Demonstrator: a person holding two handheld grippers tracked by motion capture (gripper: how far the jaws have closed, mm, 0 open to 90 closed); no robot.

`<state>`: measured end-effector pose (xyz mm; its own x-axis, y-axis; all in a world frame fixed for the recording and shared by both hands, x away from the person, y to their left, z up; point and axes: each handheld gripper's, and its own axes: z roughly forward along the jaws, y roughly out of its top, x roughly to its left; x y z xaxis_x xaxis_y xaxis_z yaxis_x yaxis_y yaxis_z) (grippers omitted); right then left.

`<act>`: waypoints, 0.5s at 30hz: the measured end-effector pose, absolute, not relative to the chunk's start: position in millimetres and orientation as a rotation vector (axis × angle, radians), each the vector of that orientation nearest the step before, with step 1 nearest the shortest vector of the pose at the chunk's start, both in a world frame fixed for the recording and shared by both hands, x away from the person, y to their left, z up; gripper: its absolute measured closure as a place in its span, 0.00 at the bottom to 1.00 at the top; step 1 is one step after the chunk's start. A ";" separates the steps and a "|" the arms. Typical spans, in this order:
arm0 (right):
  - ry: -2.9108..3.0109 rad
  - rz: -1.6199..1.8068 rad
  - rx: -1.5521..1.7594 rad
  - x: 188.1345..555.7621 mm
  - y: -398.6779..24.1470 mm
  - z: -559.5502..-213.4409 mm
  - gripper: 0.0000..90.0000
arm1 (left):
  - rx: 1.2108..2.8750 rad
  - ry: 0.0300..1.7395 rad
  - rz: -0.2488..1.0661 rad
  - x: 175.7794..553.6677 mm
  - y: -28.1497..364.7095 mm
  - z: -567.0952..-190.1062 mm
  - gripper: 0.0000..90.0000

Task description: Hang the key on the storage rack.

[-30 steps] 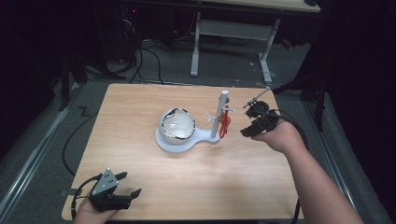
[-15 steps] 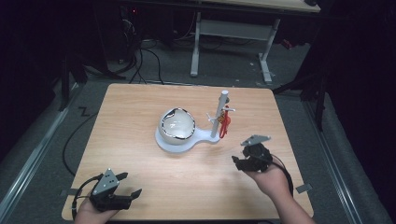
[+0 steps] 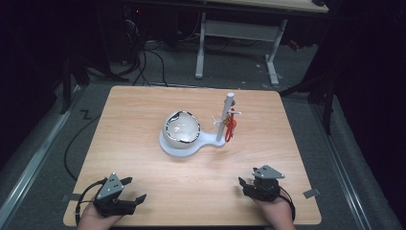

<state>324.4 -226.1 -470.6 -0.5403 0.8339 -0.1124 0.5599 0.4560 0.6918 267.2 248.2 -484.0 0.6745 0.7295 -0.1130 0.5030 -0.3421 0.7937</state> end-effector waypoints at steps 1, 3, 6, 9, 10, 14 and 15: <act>2.286 0.813 1.178 327.3 -227.7 -474.7 0.34 | 2.022 0.954 0.329 267.3 248.3 -484.8 0.21; 2.294 0.810 1.201 332.7 -231.2 -478.5 0.34 | 2.028 0.964 0.327 267.4 248.5 -486.7 0.21; 2.265 0.841 1.219 334.5 -234.3 -475.6 0.34 | 2.032 0.973 0.325 267.6 248.8 -488.1 0.21; 2.253 0.870 1.212 332.3 -235.9 -472.3 0.34 | 2.034 0.976 0.328 267.1 249.3 -488.6 0.21; 2.257 0.872 1.208 332.1 -235.7 -472.3 0.34 | 2.034 0.977 0.329 266.8 249.8 -488.3 0.21; 2.274 0.858 1.202 332.6 -233.2 -473.8 0.34 | 2.030 0.973 0.331 266.4 249.8 -487.6 0.21; 2.275 0.857 1.198 333.0 -232.7 -474.0 0.34 | 2.030 0.973 0.331 266.4 249.8 -487.6 0.21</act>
